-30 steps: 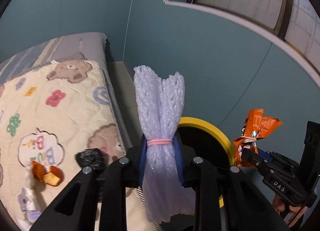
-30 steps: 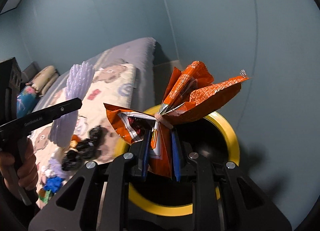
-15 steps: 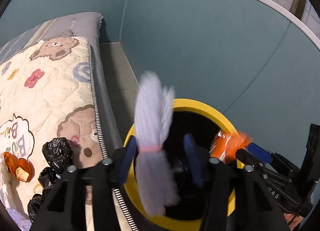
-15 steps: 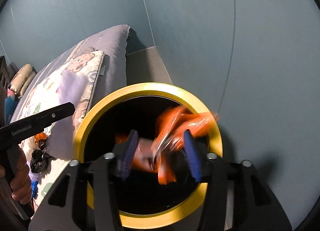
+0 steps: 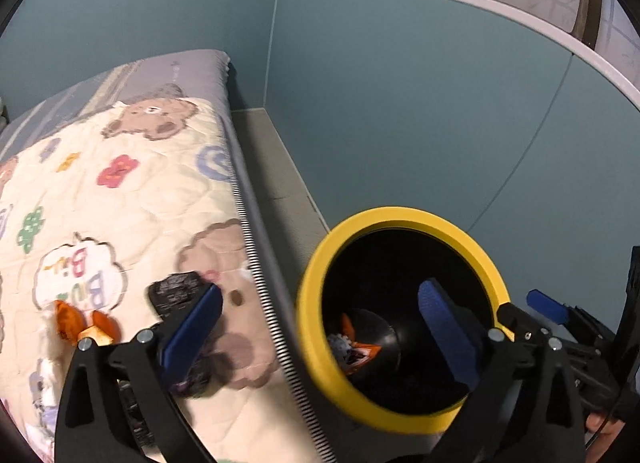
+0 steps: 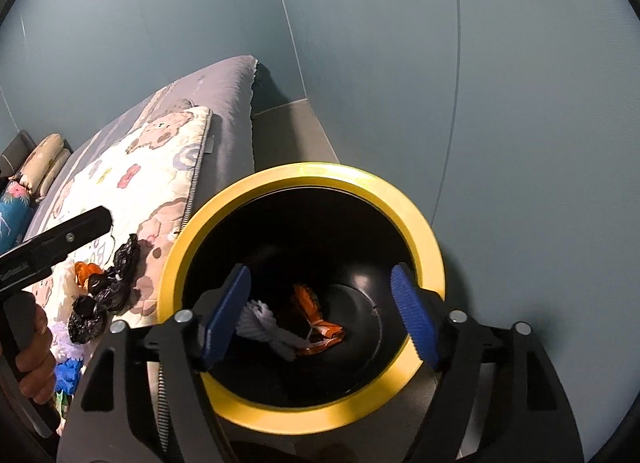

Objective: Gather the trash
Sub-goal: 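Move both tools back over the trash on the bed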

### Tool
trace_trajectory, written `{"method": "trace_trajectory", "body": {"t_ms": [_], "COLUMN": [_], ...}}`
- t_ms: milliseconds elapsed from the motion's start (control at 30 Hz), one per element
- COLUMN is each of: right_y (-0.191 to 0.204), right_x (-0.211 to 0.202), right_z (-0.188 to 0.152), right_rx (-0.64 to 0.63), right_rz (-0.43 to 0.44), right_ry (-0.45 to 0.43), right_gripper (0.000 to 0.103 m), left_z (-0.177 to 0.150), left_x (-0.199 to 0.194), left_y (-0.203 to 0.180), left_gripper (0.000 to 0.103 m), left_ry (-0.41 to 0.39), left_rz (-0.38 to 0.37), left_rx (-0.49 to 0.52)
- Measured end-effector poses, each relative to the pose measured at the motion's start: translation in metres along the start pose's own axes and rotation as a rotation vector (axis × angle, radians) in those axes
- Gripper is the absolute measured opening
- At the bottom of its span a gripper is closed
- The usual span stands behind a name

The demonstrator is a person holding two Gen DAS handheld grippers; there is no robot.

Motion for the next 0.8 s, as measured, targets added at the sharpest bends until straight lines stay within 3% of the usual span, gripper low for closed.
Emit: {"method": "trace_trajectory", "body": {"t_ms": [133,533,800], "right_y": [0.014,0.094,0.152], "right_x": [-0.009,-0.046,-0.057], "right_z": [-0.005,-0.012,-0.020], "right_rx": [-0.016,-0.140,-0.226], "right_rz": [0.019,0.132,0.196], "right_ry": [-0.004,-0.052,-0.045], "right_gripper": [0.076,0.078,0.078], "left_z": [-0.015,-0.057,-0.102], "left_x": [-0.022,-0.103,-0.142], "left_y": [0.025,0.115,0.182], "left_gripper": [0.095,0.095,0.095], "left_ry": [-0.012,-0.109,-0.116], "left_rz": [0.021,0.153,0.225], "left_rx": [-0.032,-0.149,-0.233]}}
Point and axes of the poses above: each gripper's, at about its wrist camera, not at the fingertips, and x roughly the way its jaws point, y to its left, z to its top, the point moved 2 cm from there along x, roughly the way its jaws point, and after that the axes turned 14 degrees about y, right-handed, at the moved point
